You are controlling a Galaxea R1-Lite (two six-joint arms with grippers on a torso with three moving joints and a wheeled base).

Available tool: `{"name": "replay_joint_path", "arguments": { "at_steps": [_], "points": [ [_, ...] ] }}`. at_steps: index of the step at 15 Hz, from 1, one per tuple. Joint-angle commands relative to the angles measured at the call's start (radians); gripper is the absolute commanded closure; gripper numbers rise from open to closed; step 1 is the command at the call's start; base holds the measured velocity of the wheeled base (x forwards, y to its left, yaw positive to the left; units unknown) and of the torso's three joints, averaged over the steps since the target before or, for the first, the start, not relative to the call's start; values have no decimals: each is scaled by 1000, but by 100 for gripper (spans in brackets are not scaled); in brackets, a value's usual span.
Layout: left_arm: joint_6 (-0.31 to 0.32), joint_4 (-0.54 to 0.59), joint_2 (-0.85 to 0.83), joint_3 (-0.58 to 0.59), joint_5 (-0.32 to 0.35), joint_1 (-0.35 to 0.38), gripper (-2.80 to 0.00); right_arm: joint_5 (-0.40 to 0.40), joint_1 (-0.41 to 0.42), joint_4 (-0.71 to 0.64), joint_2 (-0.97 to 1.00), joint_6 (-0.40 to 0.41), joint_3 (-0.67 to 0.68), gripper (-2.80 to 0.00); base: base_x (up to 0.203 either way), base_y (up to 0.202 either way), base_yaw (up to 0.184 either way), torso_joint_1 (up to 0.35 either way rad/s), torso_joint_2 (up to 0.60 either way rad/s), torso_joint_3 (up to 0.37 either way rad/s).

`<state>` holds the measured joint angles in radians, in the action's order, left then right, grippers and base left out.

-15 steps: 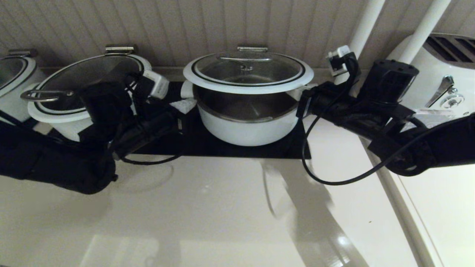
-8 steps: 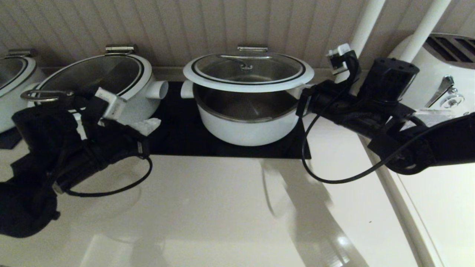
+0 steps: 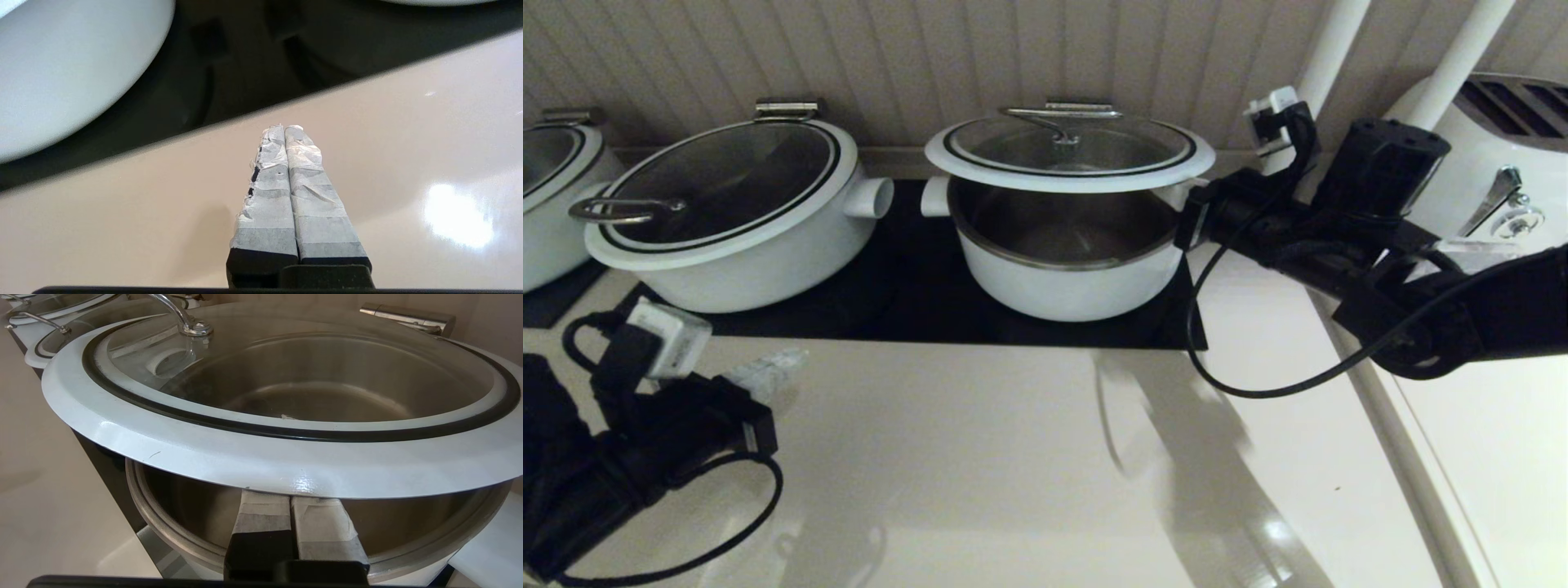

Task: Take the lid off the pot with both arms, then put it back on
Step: Open the pot lid completely

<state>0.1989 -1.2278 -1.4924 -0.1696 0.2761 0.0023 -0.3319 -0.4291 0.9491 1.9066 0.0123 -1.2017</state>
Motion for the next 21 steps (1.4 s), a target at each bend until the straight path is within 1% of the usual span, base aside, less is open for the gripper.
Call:
{"name": "replay_joint_path", "arguments": {
  "at_steps": [1,3,4,6,7,11,13,14,16,19,21],
  "points": [
    [0,-46,22,82,2,22,0,-2,0,3,-1,0,-1,0,0,0,0,0,0,0],
    [-4,-56,69,159,0,34,0,-2,0,3,-1,0,-4,0,0,0,0,0,0,0],
    [-15,-49,101,166,-14,38,0,-2,-1,3,-3,0,-8,0,0,0,0,0,0,0],
    [-45,-42,120,169,-91,44,0,-2,0,3,-3,0,-10,0,0,0,0,0,0,0],
    [-45,-42,131,170,-107,44,0,-2,-1,3,-4,0,-10,0,0,0,0,0,0,0],
    [-62,-37,188,170,-108,44,0,-4,-2,3,-4,0,-10,0,0,0,0,0,0,0],
    [-56,0,232,170,-106,44,0,-6,-2,3,-4,0,-11,0,0,0,0,0,0,0],
    [-57,43,269,170,-106,44,0,-6,-2,3,-3,0,-13,0,0,0,0,0,0,0],
    [-55,185,378,170,-106,44,0,-4,-2,3,-3,0,-13,0,0,0,0,0,0,0],
    [-59,467,600,170,-105,44,0,-6,-2,3,-1,0,-13,0,0,0,0,0,0,0],
    [-60,671,785,170,-104,43,0,-6,-2,3,2,0,-13,0,0,0,0,0,0,0]
  ]
}}
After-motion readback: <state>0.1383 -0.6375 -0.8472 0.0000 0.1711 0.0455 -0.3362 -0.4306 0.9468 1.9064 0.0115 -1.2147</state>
